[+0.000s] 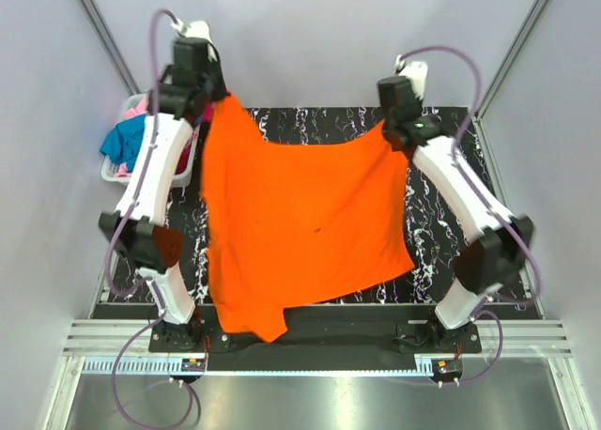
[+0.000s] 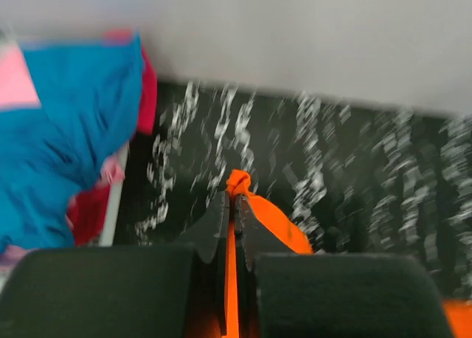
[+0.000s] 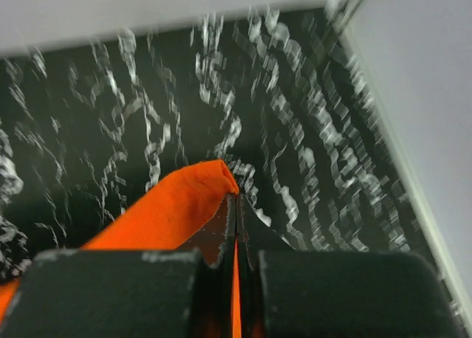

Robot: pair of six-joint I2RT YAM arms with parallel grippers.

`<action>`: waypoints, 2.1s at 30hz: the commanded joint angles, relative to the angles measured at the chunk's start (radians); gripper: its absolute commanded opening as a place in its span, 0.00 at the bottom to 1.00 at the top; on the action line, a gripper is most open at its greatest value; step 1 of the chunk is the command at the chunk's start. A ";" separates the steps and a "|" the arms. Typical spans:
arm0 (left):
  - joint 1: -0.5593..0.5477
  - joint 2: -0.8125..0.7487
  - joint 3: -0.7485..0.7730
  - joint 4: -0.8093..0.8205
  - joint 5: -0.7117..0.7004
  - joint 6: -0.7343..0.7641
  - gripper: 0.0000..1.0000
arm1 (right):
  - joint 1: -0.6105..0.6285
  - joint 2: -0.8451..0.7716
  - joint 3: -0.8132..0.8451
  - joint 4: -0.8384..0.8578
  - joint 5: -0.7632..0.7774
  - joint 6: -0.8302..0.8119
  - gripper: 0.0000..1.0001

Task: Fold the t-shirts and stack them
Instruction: Flatten the tshirt out, then fold the tshirt

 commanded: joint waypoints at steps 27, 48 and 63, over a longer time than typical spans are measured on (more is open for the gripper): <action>0.071 0.534 0.094 0.345 0.025 -0.108 0.00 | -0.250 0.837 0.642 -0.064 -0.307 0.133 0.00; 0.068 0.327 -0.090 0.342 0.000 -0.097 0.00 | -0.276 0.785 0.571 -0.100 -0.253 0.182 0.00; 0.011 0.098 -0.360 0.311 -0.071 -0.102 0.00 | -0.287 0.576 0.318 -0.091 -0.218 0.248 0.00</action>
